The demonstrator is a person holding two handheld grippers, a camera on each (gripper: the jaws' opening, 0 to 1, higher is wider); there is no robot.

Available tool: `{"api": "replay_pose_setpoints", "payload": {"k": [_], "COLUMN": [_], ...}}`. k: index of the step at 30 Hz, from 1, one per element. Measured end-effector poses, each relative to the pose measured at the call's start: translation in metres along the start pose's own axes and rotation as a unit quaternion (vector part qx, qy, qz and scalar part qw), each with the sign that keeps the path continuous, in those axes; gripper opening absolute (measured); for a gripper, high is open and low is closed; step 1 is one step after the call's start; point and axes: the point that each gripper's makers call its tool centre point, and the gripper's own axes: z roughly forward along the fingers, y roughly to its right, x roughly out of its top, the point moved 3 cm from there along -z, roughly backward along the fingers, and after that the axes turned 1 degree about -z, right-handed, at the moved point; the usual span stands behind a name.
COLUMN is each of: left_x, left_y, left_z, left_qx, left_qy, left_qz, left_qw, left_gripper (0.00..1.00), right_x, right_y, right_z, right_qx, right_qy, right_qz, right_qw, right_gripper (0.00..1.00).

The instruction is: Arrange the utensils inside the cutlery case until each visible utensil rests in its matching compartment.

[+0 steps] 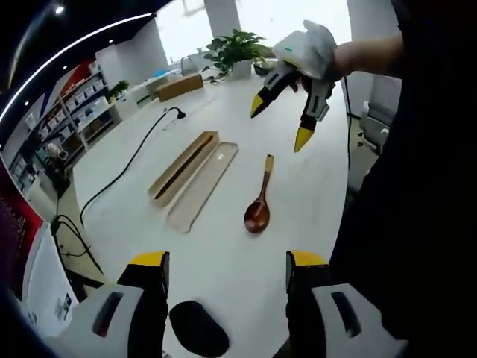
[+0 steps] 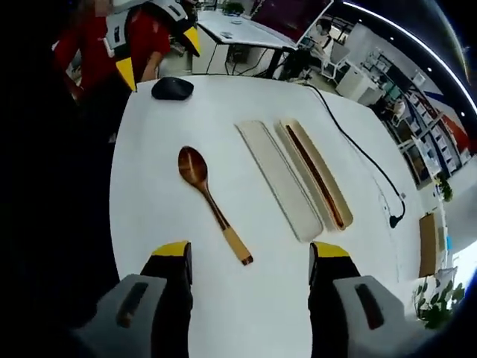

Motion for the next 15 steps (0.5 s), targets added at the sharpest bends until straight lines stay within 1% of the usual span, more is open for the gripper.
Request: {"api": "replay_pose_setpoints", "payload": {"k": [2, 5, 7, 8, 9, 11, 13, 15], "left_x": [-0.005, -0.013, -0.019, -0.021, -0.022, -0.027, -0.031, -0.028], "left_y": [0.003, 0.006, 0.007, 0.008, 0.008, 0.008, 0.007, 0.009], "left_z": [-0.001, -0.004, -0.008, -0.01, -0.01, -0.012, -0.011, -0.011], "left_qx": [-0.001, -0.001, 0.001, 0.001, 0.002, 0.005, 0.009, 0.012], "left_qy": [0.004, 0.004, 0.007, 0.008, 0.009, 0.01, 0.006, 0.003], "left_qz": [-0.006, -0.012, -0.02, -0.024, -0.024, -0.033, -0.039, -0.042], "left_qw": [1.0, 0.9999, 0.9998, 0.9997, 0.9997, 0.9994, 0.9992, 0.999], "left_gripper": [0.65, 0.65, 0.65, 0.66, 0.66, 0.66, 0.66, 0.67], "right_x": [0.001, 0.002, -0.002, -0.004, -0.005, -0.005, -0.004, -0.004], "right_y": [-0.004, -0.01, -0.015, -0.017, -0.018, -0.018, -0.02, -0.021], "right_z": [0.004, 0.01, 0.015, 0.019, 0.02, 0.027, 0.032, 0.037], "right_qx": [0.006, 0.022, 0.047, 0.058, 0.062, 0.068, 0.085, 0.098], "right_qy": [-0.006, -0.014, -0.031, -0.044, -0.048, -0.049, -0.05, -0.051], "right_qz": [0.001, -0.007, -0.032, -0.038, -0.039, -0.046, -0.047, -0.053], "right_qw": [1.0, 0.9996, 0.9979, 0.9966, 0.9961, 0.9954, 0.9941, 0.9925], "right_gripper": [0.58, 0.55, 0.55, 0.55, 0.55, 0.54, 0.53, 0.52]}}
